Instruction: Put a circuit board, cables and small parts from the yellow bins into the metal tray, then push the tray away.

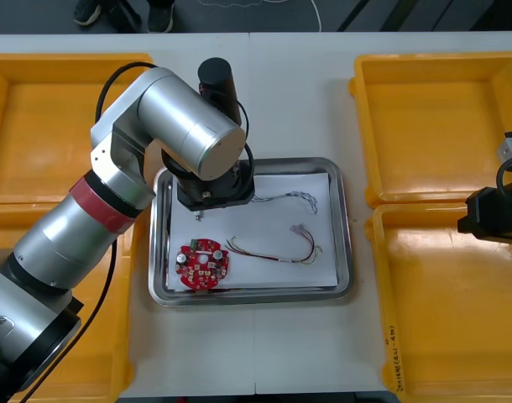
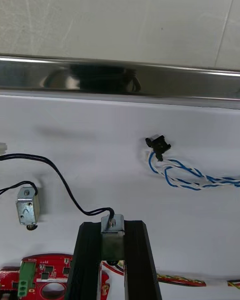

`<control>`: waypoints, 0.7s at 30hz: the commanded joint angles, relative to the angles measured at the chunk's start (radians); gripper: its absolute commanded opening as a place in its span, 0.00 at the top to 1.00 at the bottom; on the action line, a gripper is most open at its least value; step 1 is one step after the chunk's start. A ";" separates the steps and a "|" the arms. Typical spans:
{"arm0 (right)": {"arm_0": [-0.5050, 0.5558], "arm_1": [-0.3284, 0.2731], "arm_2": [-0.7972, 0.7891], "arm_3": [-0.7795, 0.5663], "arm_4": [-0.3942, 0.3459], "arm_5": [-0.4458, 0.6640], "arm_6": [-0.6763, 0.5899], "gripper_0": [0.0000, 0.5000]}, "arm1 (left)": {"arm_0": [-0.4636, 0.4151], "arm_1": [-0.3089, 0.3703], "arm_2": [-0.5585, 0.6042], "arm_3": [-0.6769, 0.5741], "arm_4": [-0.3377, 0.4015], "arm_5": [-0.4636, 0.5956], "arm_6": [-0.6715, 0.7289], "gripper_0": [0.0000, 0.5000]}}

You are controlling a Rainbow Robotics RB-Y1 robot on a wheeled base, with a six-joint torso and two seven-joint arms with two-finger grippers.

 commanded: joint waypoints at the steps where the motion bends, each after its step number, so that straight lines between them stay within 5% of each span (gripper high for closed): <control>1: 0.012 0.009 0.011 -0.035 -0.005 0.004 0.033 0.15 | 0.009 -0.025 -0.026 0.017 -0.007 -0.025 -0.069 1.00; 17: 0.012 0.012 0.011 -0.035 -0.014 0.004 0.039 0.14 | 0.041 -0.023 -0.026 0.027 -0.016 -0.062 -0.102 0.96; 19: 0.012 0.012 0.011 -0.035 -0.016 0.004 0.039 0.15 | 0.041 -0.025 -0.026 0.027 -0.016 -0.068 -0.103 0.53; 21: 0.012 0.012 0.011 -0.035 -0.017 0.004 0.041 0.15 | 0.041 -0.025 -0.026 0.028 -0.018 -0.071 -0.103 0.29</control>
